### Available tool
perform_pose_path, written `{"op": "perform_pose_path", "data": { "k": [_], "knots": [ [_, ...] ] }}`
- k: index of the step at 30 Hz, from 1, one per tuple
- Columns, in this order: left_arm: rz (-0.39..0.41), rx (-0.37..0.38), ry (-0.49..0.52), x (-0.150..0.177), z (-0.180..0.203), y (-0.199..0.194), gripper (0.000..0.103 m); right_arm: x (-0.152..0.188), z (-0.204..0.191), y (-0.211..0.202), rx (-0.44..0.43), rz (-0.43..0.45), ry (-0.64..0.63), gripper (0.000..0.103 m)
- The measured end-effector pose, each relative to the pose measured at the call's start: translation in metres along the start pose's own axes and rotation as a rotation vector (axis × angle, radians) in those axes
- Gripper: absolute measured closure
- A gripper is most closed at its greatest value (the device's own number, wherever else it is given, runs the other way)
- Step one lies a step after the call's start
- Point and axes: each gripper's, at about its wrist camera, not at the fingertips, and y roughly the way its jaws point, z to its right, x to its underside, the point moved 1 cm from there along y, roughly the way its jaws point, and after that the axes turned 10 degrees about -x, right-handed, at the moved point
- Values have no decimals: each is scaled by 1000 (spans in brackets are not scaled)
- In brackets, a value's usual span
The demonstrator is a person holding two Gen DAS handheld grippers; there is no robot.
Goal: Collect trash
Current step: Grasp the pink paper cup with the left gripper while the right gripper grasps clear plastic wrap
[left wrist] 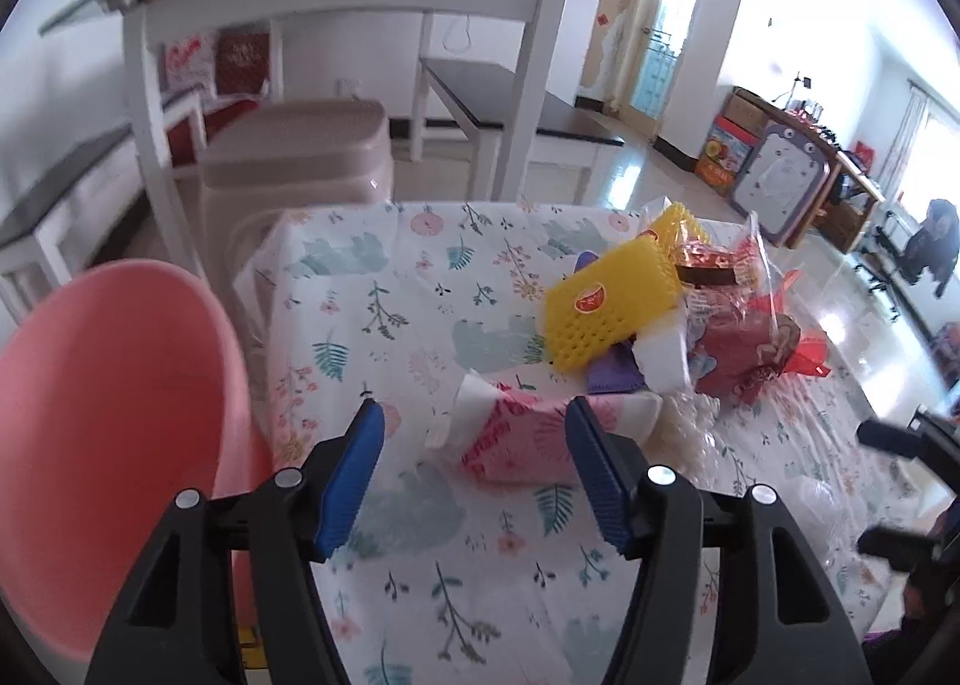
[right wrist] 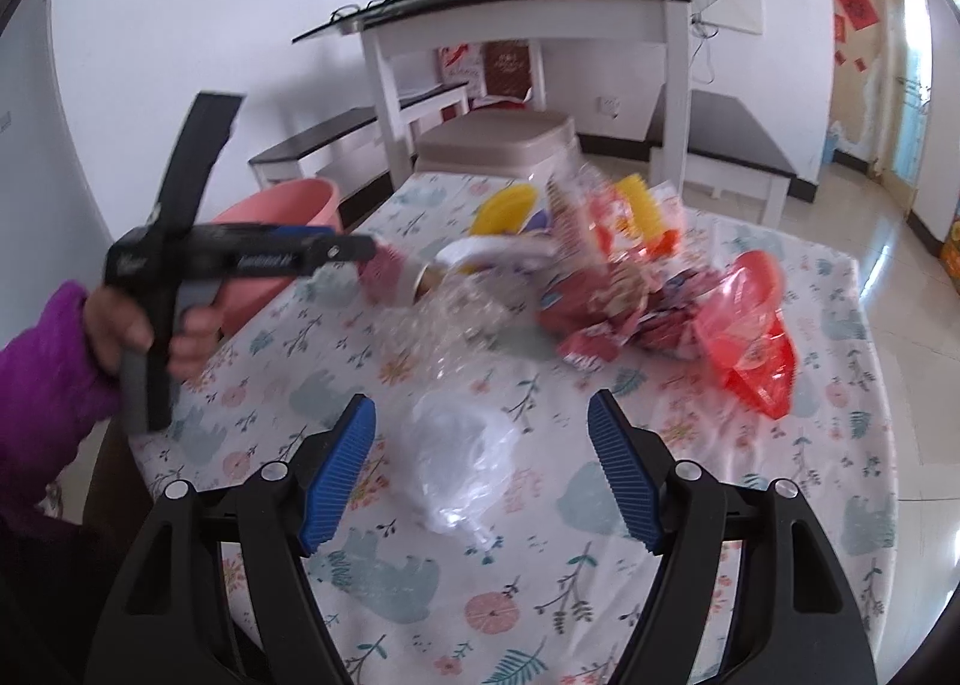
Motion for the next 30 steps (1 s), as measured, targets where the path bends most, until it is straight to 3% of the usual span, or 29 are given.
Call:
{"op": "perform_pose_path", "data": {
  "k": [4, 6, 10, 11, 13, 20, 23, 30],
  "knots": [
    [-8, 52, -23, -4, -3, 12, 42, 2, 1, 8, -12, -38, 10, 29],
    [2, 71, -16, -5, -1, 12, 50, 2, 2, 11, -9, -52, 10, 29],
    [17, 70, 50, 1, 10, 6, 84, 1, 2, 20, -14, -77, 14, 29],
    [14, 68, 58, 4, 12, 4, 89, 2, 1, 21, -15, -81, 14, 29],
    [12, 64, 59, 9, 15, 0, 91, 3, 1, 24, -17, -90, 16, 29],
    [50, 37, 26, 25, 19, -29, 99, 7, 1, 31, -39, -133, 36, 65],
    [76, 26, 10, 30, 18, -44, 100, 7, 0, 28, -33, -127, 29, 73],
    [145, 18, -33, 35, 9, -82, 100, -6, -11, 12, -39, -67, -16, 77]
  ]
}}
